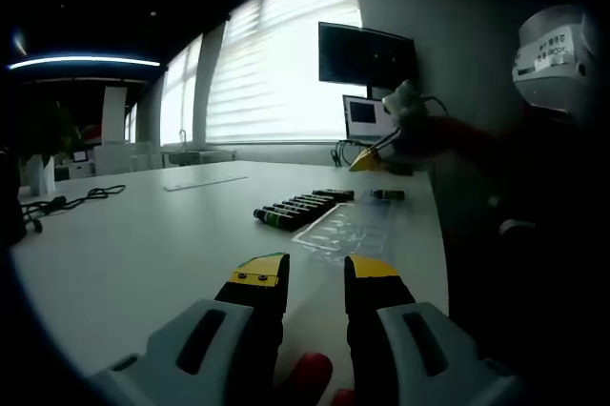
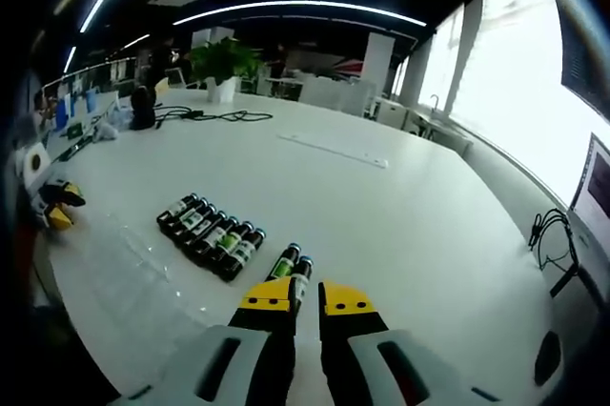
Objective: Grip medicine bottles put into box
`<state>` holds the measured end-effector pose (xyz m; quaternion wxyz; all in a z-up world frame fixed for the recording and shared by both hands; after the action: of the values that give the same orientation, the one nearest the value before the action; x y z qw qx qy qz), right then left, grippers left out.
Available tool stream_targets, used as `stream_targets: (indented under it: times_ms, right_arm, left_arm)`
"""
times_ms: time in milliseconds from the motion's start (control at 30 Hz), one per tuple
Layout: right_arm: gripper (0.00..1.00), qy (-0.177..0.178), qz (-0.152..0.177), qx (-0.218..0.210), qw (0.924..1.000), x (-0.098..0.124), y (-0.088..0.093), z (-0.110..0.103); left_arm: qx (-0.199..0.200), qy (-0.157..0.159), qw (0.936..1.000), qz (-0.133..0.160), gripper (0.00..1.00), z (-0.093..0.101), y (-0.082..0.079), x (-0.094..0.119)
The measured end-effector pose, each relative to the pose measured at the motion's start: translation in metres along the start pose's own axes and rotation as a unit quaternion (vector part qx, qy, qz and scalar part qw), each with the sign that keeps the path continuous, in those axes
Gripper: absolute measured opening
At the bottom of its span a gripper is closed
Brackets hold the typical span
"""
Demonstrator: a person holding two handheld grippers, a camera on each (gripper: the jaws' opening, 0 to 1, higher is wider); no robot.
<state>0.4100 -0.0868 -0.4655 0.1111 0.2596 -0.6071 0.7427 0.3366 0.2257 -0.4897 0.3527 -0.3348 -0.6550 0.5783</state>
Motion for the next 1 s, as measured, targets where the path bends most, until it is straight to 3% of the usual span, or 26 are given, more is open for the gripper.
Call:
stream_targets:
  times_ms: [467,1000]
  right_arm:
    - [0.05,-0.021,-0.043,-0.012,0.9988,-0.030,0.015,-0.003]
    - [0.05,-0.022,-0.063,-0.021,0.9975,-0.043,0.020,-0.002]
  left_arm:
    - [0.001,0.002,1.0000,0.001,0.18,-0.001,0.000,0.001]
    - [0.002,0.003,1.0000,0.002,0.18,-0.001,0.000,0.001]
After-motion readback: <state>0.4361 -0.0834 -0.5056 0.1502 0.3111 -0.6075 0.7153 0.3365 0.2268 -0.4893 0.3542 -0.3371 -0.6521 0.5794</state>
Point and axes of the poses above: the point that each gripper's makers call its tool centre point, and the gripper's own axes: x roughly backward along the fingers, z roughly to its right, y roughly out of its underside, the point moved 2 cm from there along x, roughly backward along the fingers, and after that the axes turned 4 degrees about -x, right-handed, at the moved point
